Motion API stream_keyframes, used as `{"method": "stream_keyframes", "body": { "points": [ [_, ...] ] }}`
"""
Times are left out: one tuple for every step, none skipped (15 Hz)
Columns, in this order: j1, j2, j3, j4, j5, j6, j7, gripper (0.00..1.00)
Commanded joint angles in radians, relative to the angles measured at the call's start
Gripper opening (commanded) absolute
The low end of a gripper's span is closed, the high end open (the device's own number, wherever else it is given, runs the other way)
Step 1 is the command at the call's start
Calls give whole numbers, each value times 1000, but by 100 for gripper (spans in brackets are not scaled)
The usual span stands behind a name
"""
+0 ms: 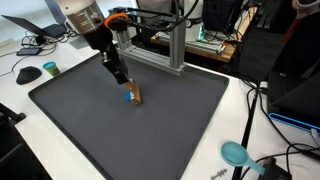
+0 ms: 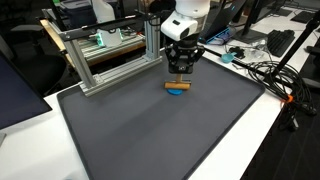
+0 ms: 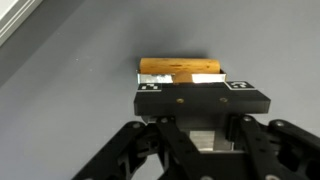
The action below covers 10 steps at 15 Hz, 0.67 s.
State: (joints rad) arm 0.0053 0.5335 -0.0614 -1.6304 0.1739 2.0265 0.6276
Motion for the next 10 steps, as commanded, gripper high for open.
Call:
{"method": "stream_keyframes", "body": {
  "points": [
    [-8, 74, 17, -5, 48, 6, -37, 22],
    [-9, 74, 17, -6, 50, 5, -40, 22],
    [-9, 74, 17, -6, 51, 5, -42, 22],
    [-9, 73, 17, -7, 51, 5, -42, 22],
    [-8, 74, 16, -6, 50, 5, -41, 22],
    [-9, 74, 16, -6, 51, 5, -41, 22],
    [-9, 73, 16, -7, 52, 5, -43, 22],
    [-9, 73, 16, -6, 52, 4, -44, 22],
    [-9, 73, 16, -7, 52, 4, -43, 22],
    [-10, 73, 16, -7, 54, 3, -45, 22]
  ]
}}
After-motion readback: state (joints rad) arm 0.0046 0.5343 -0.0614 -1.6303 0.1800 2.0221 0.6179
